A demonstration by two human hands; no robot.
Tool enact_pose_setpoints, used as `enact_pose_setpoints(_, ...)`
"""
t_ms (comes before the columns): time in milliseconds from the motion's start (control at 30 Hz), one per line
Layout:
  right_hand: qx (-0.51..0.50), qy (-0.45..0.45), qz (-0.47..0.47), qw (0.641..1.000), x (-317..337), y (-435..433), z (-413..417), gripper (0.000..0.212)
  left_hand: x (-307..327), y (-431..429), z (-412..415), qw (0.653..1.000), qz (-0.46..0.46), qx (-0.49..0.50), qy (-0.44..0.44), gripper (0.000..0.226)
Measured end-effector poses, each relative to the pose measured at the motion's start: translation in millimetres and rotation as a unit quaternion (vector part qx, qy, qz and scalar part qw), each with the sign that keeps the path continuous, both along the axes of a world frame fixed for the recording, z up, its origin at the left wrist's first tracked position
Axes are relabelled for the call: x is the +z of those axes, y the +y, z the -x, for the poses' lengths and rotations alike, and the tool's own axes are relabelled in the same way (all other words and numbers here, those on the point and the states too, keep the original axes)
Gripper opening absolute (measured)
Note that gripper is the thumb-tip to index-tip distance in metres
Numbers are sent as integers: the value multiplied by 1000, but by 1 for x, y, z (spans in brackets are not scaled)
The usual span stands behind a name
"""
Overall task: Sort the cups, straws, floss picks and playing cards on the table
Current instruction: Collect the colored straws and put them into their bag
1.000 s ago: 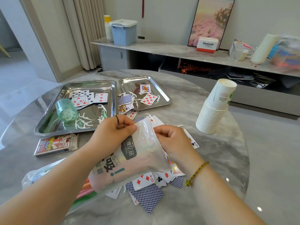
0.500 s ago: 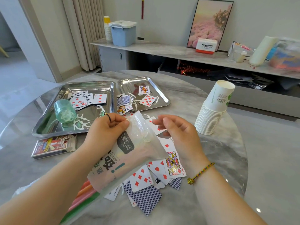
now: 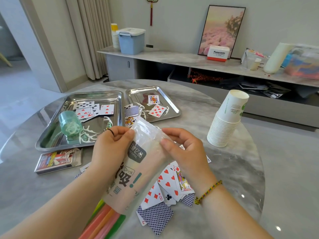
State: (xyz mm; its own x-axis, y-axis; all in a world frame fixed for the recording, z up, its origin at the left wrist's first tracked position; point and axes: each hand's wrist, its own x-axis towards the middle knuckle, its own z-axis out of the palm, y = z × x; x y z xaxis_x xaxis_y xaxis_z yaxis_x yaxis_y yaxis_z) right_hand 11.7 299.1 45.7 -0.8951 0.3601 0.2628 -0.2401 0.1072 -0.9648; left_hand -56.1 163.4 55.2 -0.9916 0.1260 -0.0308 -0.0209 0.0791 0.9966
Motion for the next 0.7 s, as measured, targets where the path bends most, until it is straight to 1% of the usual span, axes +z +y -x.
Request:
enact_pose_setpoints(67, -24, 5, 13, 1000, -1, 3, 1, 32, 1, -1, -1, 1000, -18, 7, -10, 16)
enact_pose_setpoints(133, -21, -8, 13, 1000, -2, 5, 1, 35, -1, -3, 0, 999, -26, 15, -17, 17)
enact_pose_setpoints(333, 5, -39, -21, 999, -1, 6, 2, 27, -5, -6, -2, 996, -52, 24, -63, 15)
enact_pose_setpoints(400, -3, -33, -22, 999, -2, 5, 2, 24, -5, -7, -2, 995, -59, 27, -74, 15)
enact_pose_setpoints(433, -8, -36, -21, 999, -4, 5, 2, 26, -4, -6, -3, 994, -65, 28, -81, 15)
enact_pose_setpoints(500, 8, -83, 6, 997, -6, 4, 2, 32, -2, -6, -4, 993, -69, 24, -90, 16)
enact_pose_setpoints(567, 39, -142, 48, 988, -7, 2, 3, 18, -2, -5, -6, 994, -50, 4, -100, 15)
enact_pose_setpoints(633, 42, -161, 69, 984, -6, 1, 3, 3, -1, -7, -6, 992, -28, -32, -115, 14)
enact_pose_setpoints(700, 46, -159, 92, 982, -6, 0, 3, 8, 2, -9, -3, 989, -9, -75, -127, 18)
